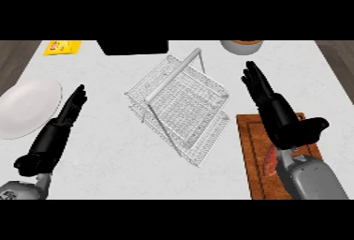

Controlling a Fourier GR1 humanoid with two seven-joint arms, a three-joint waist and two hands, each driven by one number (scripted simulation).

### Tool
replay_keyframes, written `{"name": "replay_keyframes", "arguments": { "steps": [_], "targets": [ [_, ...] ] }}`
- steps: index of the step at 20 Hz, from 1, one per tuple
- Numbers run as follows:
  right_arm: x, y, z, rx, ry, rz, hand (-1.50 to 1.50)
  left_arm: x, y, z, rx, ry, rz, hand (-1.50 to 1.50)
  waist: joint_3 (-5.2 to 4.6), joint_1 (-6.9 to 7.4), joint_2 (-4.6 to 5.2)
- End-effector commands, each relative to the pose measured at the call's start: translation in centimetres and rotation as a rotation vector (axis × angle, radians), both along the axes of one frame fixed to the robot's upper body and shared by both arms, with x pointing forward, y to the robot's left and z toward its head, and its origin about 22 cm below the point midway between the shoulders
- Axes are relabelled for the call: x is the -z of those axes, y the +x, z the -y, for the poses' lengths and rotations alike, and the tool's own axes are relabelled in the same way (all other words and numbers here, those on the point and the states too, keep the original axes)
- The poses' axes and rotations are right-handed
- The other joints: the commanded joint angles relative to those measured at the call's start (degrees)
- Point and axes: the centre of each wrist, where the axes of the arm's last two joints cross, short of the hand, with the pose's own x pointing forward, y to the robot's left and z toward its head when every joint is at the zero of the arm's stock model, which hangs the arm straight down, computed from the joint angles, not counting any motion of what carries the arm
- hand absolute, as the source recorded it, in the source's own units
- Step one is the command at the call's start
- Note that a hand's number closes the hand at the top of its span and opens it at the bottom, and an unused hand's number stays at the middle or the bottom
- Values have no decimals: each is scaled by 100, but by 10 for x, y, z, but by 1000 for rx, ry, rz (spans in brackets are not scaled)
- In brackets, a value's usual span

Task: Pick the sweet potato from the cutting board and place it in the tiered basket

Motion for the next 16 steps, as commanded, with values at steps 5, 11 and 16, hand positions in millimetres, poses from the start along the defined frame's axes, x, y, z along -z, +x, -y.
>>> {"name": "replay_keyframes", "arguments": {
  "steps": [5,11,16],
  "targets": [
    [42,7,68,751,127,-146,-150,24,-5,18,-18,-130,-114,0,-228,-91,154],
    [77,20,29,1107,130,-157,-150,37,6,39,67,-225,-224,0,-223,111,146],
    [66,25,39,1138,-103,-77,-150,48,7,47,49,-217,-228,0,-234,80,70]
  ]
}}
